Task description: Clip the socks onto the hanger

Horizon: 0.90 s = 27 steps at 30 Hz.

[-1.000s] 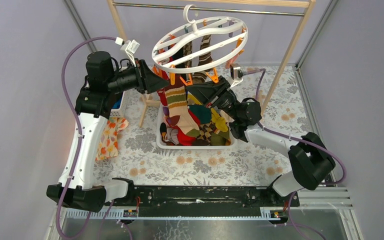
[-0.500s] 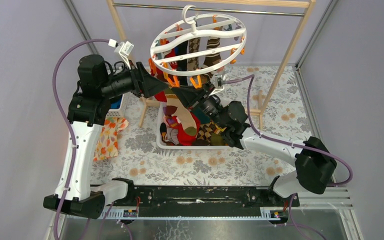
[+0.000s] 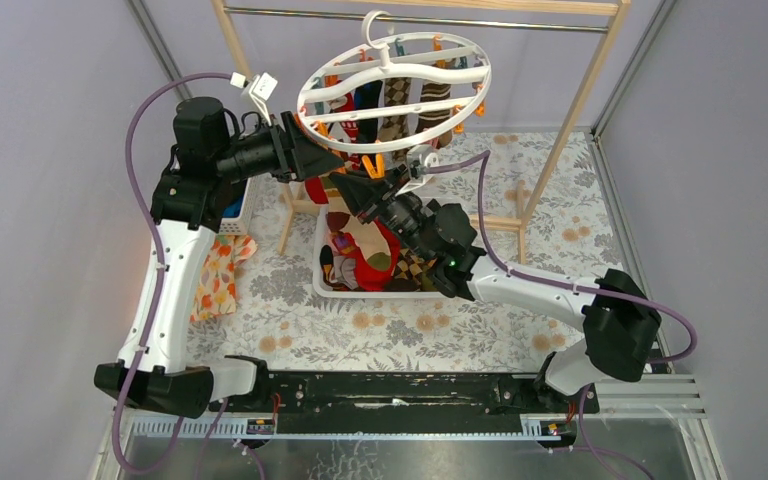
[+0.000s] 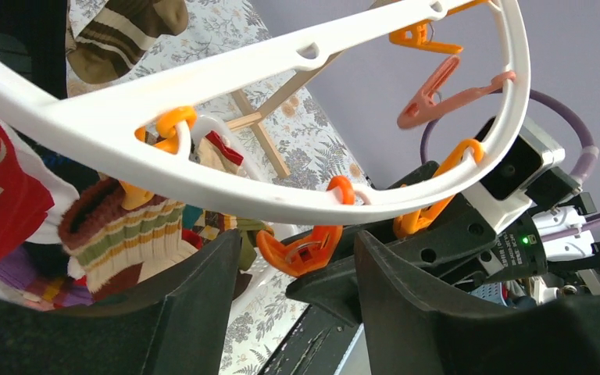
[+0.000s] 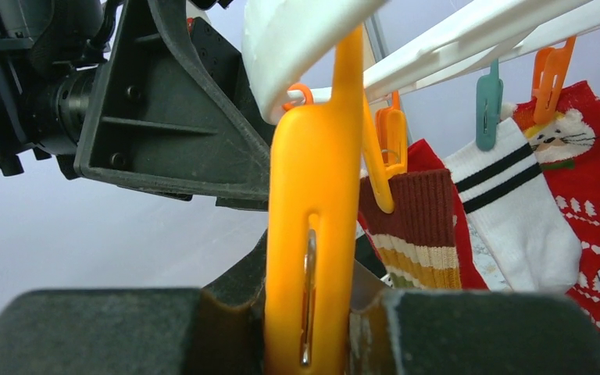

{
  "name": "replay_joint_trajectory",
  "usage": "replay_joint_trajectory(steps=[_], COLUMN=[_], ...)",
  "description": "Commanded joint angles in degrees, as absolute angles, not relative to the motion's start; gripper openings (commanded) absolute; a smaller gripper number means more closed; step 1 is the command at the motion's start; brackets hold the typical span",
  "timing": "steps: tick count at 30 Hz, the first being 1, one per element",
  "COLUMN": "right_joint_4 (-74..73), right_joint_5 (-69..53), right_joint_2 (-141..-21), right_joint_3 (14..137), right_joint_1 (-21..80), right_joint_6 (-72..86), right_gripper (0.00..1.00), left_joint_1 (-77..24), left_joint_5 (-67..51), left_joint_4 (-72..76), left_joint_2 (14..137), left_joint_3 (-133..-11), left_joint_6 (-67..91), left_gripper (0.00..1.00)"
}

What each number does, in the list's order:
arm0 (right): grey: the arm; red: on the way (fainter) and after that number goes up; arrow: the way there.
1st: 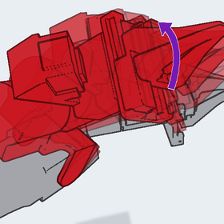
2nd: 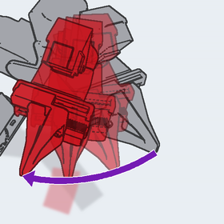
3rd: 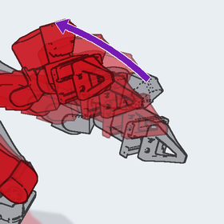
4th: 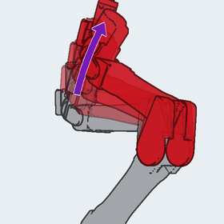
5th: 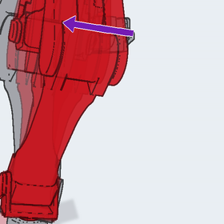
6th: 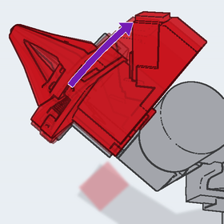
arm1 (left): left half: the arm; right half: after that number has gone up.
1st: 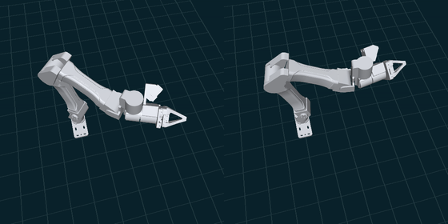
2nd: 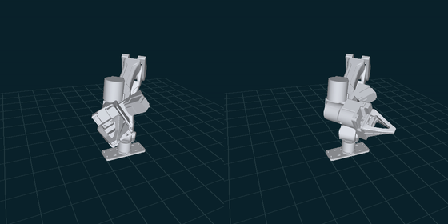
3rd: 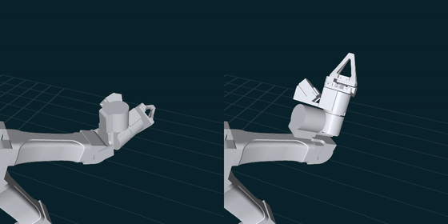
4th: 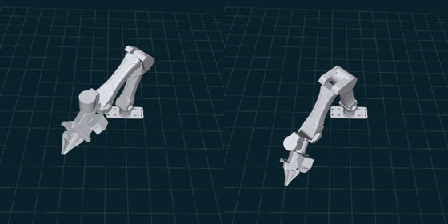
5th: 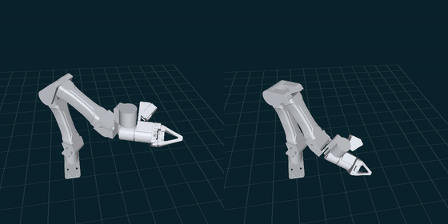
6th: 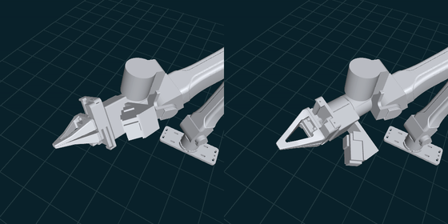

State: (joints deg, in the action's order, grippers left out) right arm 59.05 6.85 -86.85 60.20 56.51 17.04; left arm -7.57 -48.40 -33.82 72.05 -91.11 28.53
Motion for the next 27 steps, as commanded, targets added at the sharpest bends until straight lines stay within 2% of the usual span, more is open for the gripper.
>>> replay_joint_trajectory(steps=[1,4,6,7,11,13,16,17,19,23,27], right_joint_4=[58.4,56.5,55.1,54.6,52.6,52.0,49.5,48.2,46.8,43.1,33.5], right_joint_5=[9.1,9.0,9.1,9.2,12.1,13.6,14.7,15.6,18.0,23.1,21.5], right_joint_2=[-87.8,-88.7,-89.2,-89.4,-88.2,-87.2,-85.5,-84.5,-82.0,-76.3,-73.4], right_joint_3=[63.5,64.9,65.9,66.2,65.3,64.4,63.6,63.1,60.7,53.5,48.7], right_joint_1=[58.3,58.8,59.0,59.0,59.0,59.0,59.1,59.1,59.0,56.3,49.1], right_joint_6=[13.5,12.8,12.4,12.4,12.1,11.5,11.2,11.3,11.5,15.9,23.8], right_gripper=[0.00,0.00,0.01,0.05,0.28,0.34,0.59,0.66,0.72,0.74,0.72], left_joint_1=[-7.9,-8.0,-8.0,-8.0,-8.0,-7.9,-7.8,-7.6,-7.1,-5.8,-4.4], left_joint_5=[-48.6,-48.3,-48.4,-48.4,-47.0,-45.2,-44.1,-44.0,-44.1,-43.5,-41.3], left_joint_4=[-29.4,-29.1,-29.0,-29.0,-30.9,-33.1,-34.8,-35.6,-36.3,-38.4,-41.7], left_joint_2=[72.3,72.9,73.5,73.7,73.8,73.7,73.7,73.8,73.9,74.9,76.7], left_joint_3=[-93.4,-93.6,-93.7,-93.8,-94.3,-94.4,-94.6,-95.2,-96.0,-99.2,-104.8], left_joint_6=[30.4,30.6,30.7,30.7,29.0,27.6,26.2,25.7,24.8,22.2,18.6], left_gripper=[0.61,0.56,0.49,0.43,0.19,0.11,0.02,0.00,0.00,0.00,0.00])
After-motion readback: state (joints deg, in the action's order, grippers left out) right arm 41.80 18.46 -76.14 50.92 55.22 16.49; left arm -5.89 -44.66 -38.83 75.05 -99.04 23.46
